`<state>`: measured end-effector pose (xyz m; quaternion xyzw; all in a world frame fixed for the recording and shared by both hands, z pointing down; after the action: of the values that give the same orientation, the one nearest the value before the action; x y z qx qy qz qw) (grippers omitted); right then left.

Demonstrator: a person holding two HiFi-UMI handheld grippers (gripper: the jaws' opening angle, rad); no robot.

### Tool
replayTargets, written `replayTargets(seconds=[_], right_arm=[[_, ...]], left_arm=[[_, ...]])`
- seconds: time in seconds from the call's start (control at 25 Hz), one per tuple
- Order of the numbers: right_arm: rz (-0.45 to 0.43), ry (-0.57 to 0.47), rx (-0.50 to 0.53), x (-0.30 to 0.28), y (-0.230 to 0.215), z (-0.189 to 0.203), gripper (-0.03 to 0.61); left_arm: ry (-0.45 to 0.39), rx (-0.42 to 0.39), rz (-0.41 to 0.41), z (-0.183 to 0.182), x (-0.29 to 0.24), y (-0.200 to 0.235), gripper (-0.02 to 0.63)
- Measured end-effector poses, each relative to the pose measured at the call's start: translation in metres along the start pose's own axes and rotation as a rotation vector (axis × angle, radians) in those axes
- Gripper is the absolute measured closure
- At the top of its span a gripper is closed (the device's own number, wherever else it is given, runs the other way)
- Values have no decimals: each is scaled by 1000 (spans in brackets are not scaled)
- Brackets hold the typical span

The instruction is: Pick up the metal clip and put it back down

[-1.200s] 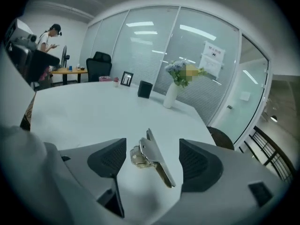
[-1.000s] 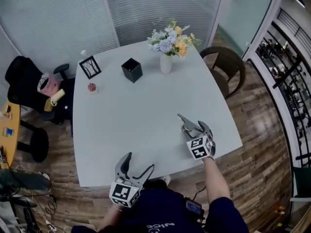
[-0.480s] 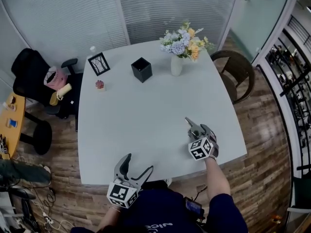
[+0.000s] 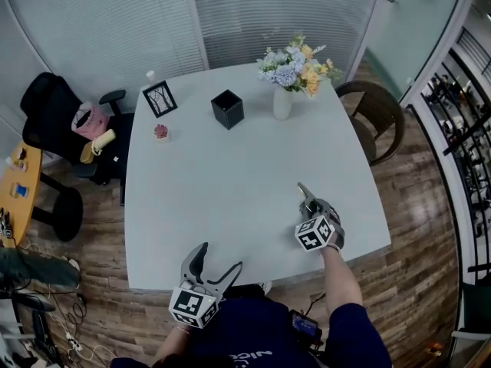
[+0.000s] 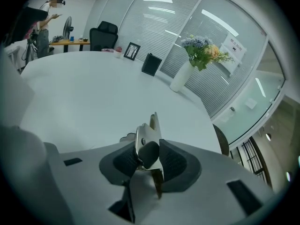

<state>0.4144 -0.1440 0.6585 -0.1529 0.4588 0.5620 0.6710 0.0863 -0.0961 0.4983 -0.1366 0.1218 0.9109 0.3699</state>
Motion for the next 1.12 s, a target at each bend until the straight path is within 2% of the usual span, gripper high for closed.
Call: replayTargets(seconds=[0.16,0.32,0.52,0.6,0.8,1.0,1.12], right_arm=[[12,-84,-81,15,-2,-8,463],[20,-171,-102,37,-4,-26,466],[26,-290,-154,76,5,-44,468],[34,-335,-152,95,9,-55,469],[41,-388,-68,139,36,-76,469],[37,-486,-92,178,59,-97,469],[44,-527,-86,196,78,-105,469]], left_arm=[[3,0,-20,2,6,6,215],[-1,43,-36,5,8,17,215],[-3,30,-22,9,10,19,215],[-11,35,-12,9,9,18,215],[-20,26,15,9,11,16,215],[-37,44,8,8,13,25,215],[-47,93,-21,6,12,32,215]])
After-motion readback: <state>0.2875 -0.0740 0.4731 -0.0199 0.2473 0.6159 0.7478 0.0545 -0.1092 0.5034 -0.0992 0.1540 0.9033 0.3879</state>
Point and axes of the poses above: the fingertips, and each gripper's own axes: x backward along the fingers, y to its left, z out of its underside, the point moved 5 cm from there along x, backward along the fingers, and after that the axes turned 9 degrees about -z, right-handed, at the moved point
